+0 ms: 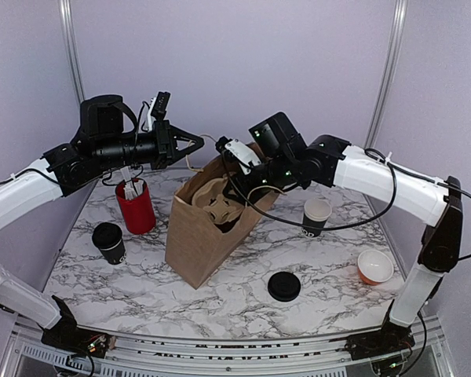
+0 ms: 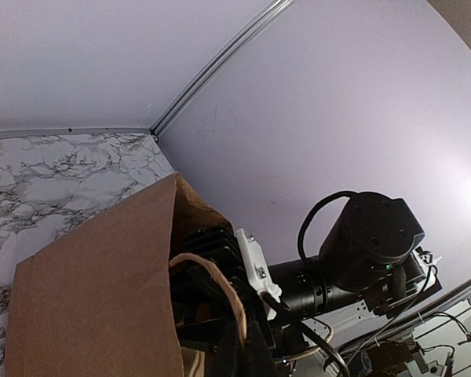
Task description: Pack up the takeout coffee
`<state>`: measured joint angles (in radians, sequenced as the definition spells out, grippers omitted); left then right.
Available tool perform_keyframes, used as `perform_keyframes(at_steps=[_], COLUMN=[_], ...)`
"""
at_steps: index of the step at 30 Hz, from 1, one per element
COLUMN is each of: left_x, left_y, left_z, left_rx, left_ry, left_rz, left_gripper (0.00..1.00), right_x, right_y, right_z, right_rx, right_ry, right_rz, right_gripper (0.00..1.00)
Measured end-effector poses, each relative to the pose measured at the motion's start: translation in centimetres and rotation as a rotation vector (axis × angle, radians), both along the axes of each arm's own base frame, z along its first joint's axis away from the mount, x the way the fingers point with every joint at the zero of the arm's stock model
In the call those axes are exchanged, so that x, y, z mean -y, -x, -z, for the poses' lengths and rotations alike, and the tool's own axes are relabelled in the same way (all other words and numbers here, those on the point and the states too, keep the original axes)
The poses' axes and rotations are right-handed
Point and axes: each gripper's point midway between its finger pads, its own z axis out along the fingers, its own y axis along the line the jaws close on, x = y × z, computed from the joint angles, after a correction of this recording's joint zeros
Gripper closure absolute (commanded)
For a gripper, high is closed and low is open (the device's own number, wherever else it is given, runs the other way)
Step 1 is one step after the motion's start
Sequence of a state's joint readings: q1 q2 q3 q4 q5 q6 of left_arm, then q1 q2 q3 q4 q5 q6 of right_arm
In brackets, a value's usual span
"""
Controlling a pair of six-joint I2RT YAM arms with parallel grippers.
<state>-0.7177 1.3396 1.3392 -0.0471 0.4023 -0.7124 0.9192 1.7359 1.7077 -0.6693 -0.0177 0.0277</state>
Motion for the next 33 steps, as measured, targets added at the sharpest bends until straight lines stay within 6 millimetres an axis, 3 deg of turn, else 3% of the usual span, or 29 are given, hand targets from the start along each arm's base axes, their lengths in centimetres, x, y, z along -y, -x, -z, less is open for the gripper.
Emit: perform_keyframes(at_steps=[5, 13, 21, 33], left_x=[-0.1, -0.2, -0.4, -0.4], left_y=[-0.1, -0.3, -0.5, -0.6], left_z=[0.0, -0.1, -0.4, -0.4], left_rx=[-0.001, 0.000, 0.008, 0.007], left_ry=[0.003, 0.006, 0.015, 0.015], left_rz=[-0.004, -0.010, -0.015, -0.016], left_gripper=[1.00, 1.00, 1.00, 1.00], right_x=[-0.2, -0.4, -0.8, -0.6], right_y=[-0.2, -0.3, -0.7, -1.2], right_z=[-0.2, -0.1, -3.2, -6.5], right_rx=[0.001, -0.004, 0.036, 0.091], right_ry=[-0.006, -0.002, -0.048, -0.083], right_rz=[0.004, 0.005, 0.003, 0.029], right_gripper=[0.62, 0.39, 0.24, 0.16])
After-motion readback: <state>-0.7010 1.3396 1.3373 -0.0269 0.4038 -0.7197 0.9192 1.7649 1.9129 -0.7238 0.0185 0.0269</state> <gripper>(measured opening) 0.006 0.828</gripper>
